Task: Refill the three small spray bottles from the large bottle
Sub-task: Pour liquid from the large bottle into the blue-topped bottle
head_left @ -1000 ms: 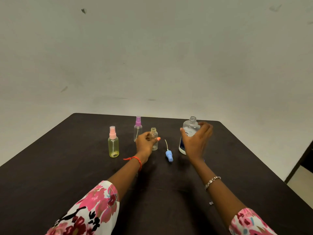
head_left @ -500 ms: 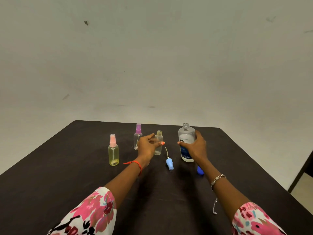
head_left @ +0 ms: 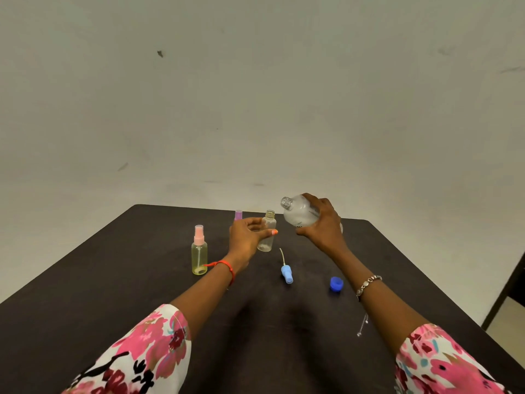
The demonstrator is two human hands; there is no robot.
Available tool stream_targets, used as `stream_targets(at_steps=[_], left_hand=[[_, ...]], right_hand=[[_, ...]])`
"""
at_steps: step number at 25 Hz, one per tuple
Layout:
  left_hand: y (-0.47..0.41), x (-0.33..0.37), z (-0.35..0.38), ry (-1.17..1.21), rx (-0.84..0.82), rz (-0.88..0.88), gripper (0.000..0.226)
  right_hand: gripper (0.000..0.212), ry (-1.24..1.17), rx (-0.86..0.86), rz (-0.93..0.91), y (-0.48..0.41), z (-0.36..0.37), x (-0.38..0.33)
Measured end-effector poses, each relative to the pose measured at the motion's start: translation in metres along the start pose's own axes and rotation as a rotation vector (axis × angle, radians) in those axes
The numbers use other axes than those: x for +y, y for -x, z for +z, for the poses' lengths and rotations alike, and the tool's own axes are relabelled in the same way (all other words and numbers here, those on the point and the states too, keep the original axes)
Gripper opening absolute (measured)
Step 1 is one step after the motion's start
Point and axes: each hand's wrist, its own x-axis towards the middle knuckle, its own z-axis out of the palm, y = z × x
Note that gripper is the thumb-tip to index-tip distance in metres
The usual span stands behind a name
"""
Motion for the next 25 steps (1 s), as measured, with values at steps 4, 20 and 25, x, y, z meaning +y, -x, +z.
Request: stream_targets(at_steps=[4, 20, 25], left_hand=[[0.007, 0.012, -0.009, -0.003, -0.013, 0.026, 0.046], [0.013, 0.023, -0.016, 0.003, -0.108, -0.003, 0.054], [0.01, 0.019, -0.015, -0.013, -0.127, -0.011, 0.057]], right_hand=[[0.075, 0.074, -0.013, -0.029, -0.001, -0.011, -0.012], [0.077, 0.235, -0.071, -0.126, 0.002, -0.024, -0.023], [0.078, 0.24, -0.072, -0.125, 0.002, -0.025, -0.02]])
